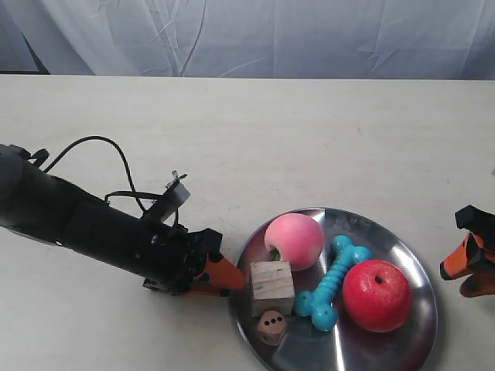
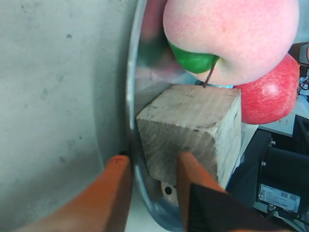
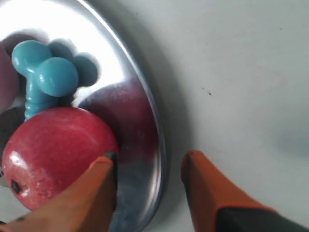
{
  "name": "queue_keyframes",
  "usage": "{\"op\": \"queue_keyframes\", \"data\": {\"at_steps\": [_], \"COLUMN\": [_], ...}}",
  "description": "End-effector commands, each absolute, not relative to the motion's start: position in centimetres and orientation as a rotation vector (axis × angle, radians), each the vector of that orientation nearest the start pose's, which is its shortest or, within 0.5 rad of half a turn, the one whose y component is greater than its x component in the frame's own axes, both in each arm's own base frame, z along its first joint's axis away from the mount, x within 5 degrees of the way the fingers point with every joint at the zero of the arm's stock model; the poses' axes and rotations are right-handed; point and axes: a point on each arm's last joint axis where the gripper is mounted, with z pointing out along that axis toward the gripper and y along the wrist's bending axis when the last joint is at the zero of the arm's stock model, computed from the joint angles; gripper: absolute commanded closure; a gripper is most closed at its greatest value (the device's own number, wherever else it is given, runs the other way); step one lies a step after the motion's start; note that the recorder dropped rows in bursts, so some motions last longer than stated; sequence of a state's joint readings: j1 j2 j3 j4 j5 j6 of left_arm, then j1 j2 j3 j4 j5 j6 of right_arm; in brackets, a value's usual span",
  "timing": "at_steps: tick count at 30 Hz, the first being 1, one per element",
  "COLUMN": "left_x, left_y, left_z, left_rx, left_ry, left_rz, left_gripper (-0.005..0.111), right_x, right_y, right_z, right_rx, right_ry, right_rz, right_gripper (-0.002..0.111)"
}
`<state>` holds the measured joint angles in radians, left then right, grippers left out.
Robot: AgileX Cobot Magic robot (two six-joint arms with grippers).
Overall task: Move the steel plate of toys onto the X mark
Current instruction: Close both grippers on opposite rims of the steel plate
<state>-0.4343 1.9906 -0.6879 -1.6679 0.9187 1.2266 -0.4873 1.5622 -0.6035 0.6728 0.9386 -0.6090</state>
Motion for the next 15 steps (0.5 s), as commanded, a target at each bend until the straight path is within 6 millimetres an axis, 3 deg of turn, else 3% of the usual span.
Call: {"op": "queue_keyframes", "data": {"at_steps": [1,9,15], "left_x": [22.4,21.7,21.7], "left_y": [-18.9,-19.8,-19.8], "left_z": [8.4,8.3,8.3], "left_rx": [0.306,0.385,0.385], "left_ry": [2.760,2.754,2.754], "left_rz": [-1.455,-1.443,-1.443], "left_gripper": [0.076,0.076,0.076], "right_x": [20.3,19.8,19.9], "right_y": [-5.5,-4.6,-3.7], "right_z": [15.0,14.4,14.0], "right_rx": [0.520,0.481,0.383], "right_ry": [2.925,2.963,3.048], "right_rz": [0.817,0.821,0.691], "right_gripper": [0.064,0.064,0.064]}}
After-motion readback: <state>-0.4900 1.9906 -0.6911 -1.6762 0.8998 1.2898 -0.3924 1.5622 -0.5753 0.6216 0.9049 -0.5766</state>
